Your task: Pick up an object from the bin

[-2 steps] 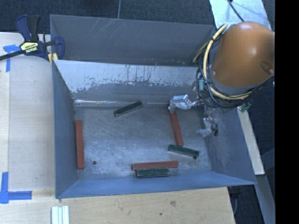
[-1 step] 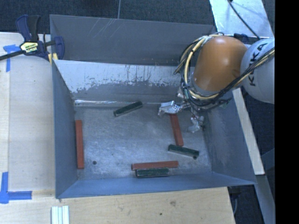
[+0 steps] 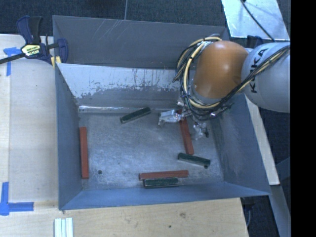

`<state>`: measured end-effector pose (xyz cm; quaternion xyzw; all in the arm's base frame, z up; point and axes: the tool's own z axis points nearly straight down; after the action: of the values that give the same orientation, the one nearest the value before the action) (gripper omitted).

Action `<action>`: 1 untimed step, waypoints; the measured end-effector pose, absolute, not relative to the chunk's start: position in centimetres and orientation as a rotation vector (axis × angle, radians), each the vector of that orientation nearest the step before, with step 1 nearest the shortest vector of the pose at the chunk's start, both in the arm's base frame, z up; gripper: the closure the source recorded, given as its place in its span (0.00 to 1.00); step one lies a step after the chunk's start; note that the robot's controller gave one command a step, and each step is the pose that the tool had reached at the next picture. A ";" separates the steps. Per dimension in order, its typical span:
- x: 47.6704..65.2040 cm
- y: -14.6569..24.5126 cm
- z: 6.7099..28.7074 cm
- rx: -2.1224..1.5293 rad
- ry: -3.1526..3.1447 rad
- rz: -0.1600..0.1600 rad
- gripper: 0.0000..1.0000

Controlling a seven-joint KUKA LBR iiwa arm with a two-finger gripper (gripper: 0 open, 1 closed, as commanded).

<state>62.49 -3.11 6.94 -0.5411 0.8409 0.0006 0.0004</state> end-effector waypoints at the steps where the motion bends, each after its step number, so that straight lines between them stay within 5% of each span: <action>1: 62.5 -3.2 7.1 -1.695 2.643 0.001 1.00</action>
Offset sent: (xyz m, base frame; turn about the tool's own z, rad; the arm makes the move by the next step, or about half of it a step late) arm 0.0000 0.0000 0.0000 0.0000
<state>62.54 -3.17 7.06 -0.5399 0.8417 0.0004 0.0008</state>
